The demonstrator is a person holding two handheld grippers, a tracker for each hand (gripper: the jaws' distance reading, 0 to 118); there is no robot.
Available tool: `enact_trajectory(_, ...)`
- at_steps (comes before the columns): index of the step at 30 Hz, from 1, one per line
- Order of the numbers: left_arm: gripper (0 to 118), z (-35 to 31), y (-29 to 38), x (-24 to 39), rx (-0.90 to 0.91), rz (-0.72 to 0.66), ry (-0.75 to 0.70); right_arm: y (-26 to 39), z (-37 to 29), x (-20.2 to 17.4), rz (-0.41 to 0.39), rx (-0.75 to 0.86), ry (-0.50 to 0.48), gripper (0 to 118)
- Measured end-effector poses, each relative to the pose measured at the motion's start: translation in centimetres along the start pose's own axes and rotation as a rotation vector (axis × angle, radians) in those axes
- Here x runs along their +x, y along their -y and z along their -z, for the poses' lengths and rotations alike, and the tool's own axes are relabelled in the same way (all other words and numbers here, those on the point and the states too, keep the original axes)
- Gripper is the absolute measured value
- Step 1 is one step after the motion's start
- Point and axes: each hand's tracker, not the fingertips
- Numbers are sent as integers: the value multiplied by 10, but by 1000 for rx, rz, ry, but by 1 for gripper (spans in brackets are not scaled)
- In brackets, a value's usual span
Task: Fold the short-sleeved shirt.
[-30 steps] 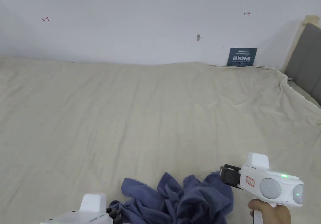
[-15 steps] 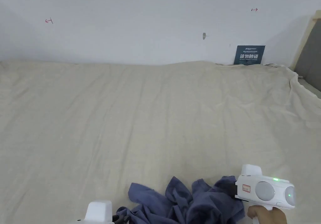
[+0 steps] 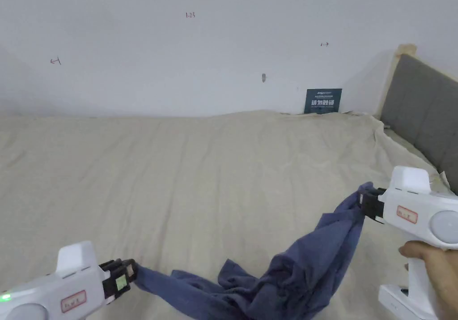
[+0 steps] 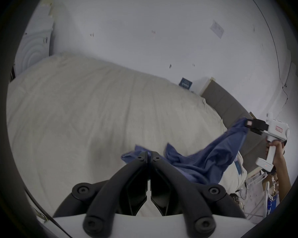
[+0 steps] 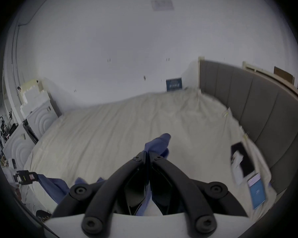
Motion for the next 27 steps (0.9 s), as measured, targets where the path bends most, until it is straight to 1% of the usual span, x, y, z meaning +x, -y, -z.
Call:
enact_trajectory(5,0,-19,-68,-2,123,70,-77,-49,-29,7,19,87,3,1)
enact_trajectory(8,0,-27,-110,4,188,90,-94,-75,-39,-2,1,133,12,1)
enact_trajectory(10,0,-31,-135,14,218,99,-104,-89,-39,-7,6,156,9,1)
enact_trajectory(18,0,-24,-230,39,363,160,-208,-148,-17,-26,36,270,54,1)
enact_trajectory(21,0,-24,-261,45,428,184,-259,-167,-8,-33,14,320,88,1)
enact_trajectory(25,0,-22,-296,43,470,188,-302,-187,6,-37,30,373,103,2)
enact_trajectory(27,0,-18,-308,36,493,199,-321,-191,16,-37,23,390,117,1)
